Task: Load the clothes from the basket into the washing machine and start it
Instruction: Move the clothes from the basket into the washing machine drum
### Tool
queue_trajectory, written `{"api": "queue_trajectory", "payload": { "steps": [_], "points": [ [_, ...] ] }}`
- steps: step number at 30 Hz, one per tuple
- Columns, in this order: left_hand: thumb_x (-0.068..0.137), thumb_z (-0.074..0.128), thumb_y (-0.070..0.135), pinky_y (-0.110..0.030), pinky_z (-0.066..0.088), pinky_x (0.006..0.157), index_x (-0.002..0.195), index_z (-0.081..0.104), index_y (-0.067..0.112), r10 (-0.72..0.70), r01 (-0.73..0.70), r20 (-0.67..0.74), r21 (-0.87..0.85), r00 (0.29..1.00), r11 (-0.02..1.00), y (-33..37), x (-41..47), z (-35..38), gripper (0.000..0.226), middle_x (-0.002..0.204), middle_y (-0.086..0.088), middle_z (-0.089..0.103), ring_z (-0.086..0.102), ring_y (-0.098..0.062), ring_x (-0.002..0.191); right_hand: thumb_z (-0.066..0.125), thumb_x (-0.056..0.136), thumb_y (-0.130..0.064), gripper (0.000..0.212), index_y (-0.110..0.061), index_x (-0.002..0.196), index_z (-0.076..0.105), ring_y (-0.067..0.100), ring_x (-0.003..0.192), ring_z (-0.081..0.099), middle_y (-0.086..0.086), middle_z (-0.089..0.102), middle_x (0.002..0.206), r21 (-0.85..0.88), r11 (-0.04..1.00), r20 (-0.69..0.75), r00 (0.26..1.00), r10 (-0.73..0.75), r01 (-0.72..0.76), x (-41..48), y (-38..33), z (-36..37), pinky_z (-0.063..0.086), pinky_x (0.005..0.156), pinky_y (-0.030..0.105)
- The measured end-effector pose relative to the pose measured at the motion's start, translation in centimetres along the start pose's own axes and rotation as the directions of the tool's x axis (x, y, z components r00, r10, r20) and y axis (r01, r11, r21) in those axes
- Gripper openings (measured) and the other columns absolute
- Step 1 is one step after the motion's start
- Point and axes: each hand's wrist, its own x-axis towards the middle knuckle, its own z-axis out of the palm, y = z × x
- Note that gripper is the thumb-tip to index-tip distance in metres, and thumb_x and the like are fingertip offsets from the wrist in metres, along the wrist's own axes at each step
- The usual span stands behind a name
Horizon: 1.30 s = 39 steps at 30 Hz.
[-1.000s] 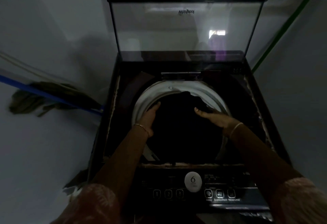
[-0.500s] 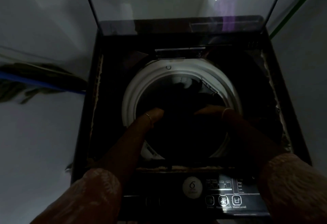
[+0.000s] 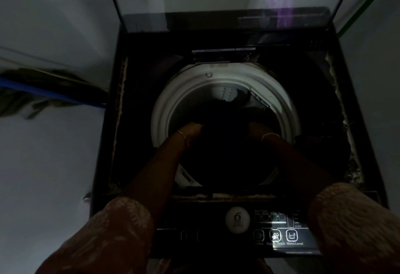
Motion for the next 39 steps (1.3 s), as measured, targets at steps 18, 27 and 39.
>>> {"api": "queue_trajectory", "payload": {
  "steps": [18, 27, 39],
  "points": [
    [0.100, 0.037, 0.026, -0.025, 0.043, 0.089, 0.122, 0.059, 0.016, 0.442, -0.378, 0.165, -0.315, 0.882, 0.871, 4.9, -10.5, 8.5, 0.032, 0.116, 0.001, 0.065, 0.061, -0.015, 0.103, 0.056, 0.094, -0.007, 0.015, -0.004, 0.105, 0.066, 0.013, 0.081, 0.064, 0.005, 0.069, 0.092, 0.702, 0.508, -0.589, 0.808, 0.019, 0.499, -17.5, 0.2, -6.0, 0.052, 0.067, 0.013],
    [0.098, 0.044, 0.022, -0.028, 0.049, 0.087, 0.112, 0.064, 0.015, 0.500, -0.426, 0.341, -0.272, 0.796, 0.863, 6.6, -14.2, 20.3, 0.025, 0.115, -0.002, 0.069, 0.064, -0.018, 0.106, 0.053, 0.094, -0.003, 0.013, -0.005, 0.095, 0.066, 0.001, 0.060, 0.063, 0.001, 0.067, 0.077, 0.727, 0.341, -0.686, 0.661, 0.306, 0.596, -24.4, 10.9, -8.5, 0.051, 0.061, 0.017],
    [0.099, 0.045, 0.026, -0.029, 0.043, 0.092, 0.128, 0.054, 0.013, 0.297, -0.285, 0.413, -0.092, 0.861, 0.954, 5.3, -11.9, 43.0, 0.034, 0.127, -0.005, 0.059, 0.052, -0.019, 0.116, 0.049, 0.095, 0.000, 0.018, 0.007, 0.106, 0.061, 0.012, 0.071, 0.057, 0.014, 0.062, 0.093, 0.837, 0.279, -0.546, 0.737, 0.397, 0.470, -26.0, 32.0, -9.8, 0.046, 0.053, 0.006]
  ]
}}
